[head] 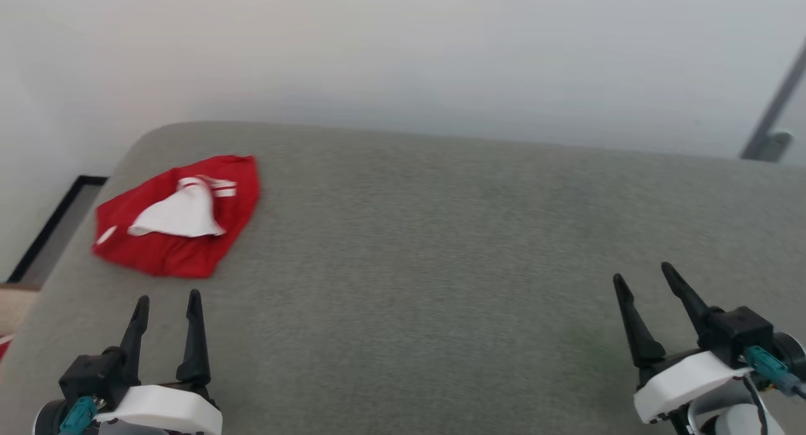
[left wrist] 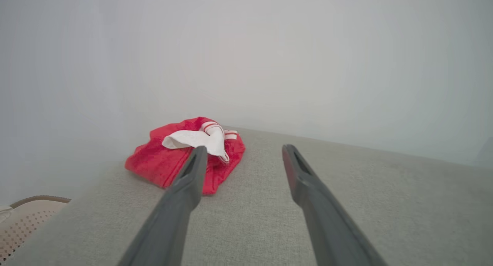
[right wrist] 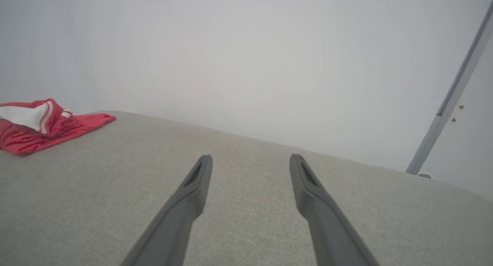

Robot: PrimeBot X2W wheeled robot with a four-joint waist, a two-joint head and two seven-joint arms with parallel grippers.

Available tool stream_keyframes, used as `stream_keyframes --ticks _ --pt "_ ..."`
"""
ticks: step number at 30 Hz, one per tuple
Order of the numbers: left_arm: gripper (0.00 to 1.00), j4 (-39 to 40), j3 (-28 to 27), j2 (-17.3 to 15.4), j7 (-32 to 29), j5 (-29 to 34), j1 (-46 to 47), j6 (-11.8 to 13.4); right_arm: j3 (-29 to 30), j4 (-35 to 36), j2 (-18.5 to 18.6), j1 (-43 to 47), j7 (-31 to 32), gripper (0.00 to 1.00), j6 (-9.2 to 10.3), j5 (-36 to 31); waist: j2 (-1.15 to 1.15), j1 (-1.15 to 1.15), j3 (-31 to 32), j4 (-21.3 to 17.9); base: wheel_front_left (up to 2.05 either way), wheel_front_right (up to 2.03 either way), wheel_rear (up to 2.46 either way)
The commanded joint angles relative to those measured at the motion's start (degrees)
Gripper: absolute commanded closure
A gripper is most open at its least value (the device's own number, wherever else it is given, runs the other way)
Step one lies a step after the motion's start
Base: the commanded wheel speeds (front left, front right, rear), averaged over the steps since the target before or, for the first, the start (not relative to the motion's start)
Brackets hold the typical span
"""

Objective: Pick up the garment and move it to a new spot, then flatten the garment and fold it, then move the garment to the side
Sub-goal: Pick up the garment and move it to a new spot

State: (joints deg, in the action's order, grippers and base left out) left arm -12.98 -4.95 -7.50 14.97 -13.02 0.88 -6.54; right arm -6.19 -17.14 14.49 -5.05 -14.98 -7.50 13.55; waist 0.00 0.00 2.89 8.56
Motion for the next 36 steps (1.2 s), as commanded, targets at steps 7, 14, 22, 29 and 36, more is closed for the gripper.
stream_keyframes --ticks 7,14,22,29,36 --pt "0.00 -0.26 -0.95 0.73 0.33 0.93 0.31 1.24 -2.81 -0.82 -0.22 -1.77 -0.26 0.00 0.02 1.06 0.00 0.00 0.81 7.58 0.00 0.00 0.00" --pt "0.00 -1.09 -1.53 0.89 0.33 1.20 0.92 1.17 -4.57 -1.01 -0.33 -2.78 -0.26 0.00 0.02 1.59 0.00 0.00 0.90 12.43 0.00 0.00 0.00" --pt "0.00 -1.67 -1.93 1.14 0.33 1.38 1.04 0.94 -5.89 -0.86 -0.58 -3.35 -0.26 0.00 0.02 2.22 0.00 0.00 0.67 15.91 0.00 0.00 0.00" --pt "0.00 -1.93 -2.36 1.96 0.33 0.63 2.05 0.62 -5.93 -0.29 0.00 -3.44 -0.26 0.00 0.02 2.42 0.00 0.00 -0.44 17.56 0.00 0.00 0.00" --pt "0.00 -4.19 -2.03 1.50 0.33 0.29 8.83 0.07 -5.33 1.51 1.47 -3.67 -0.26 0.00 0.02 2.44 0.00 0.00 -2.93 17.02 0.00 0.00 0.00"
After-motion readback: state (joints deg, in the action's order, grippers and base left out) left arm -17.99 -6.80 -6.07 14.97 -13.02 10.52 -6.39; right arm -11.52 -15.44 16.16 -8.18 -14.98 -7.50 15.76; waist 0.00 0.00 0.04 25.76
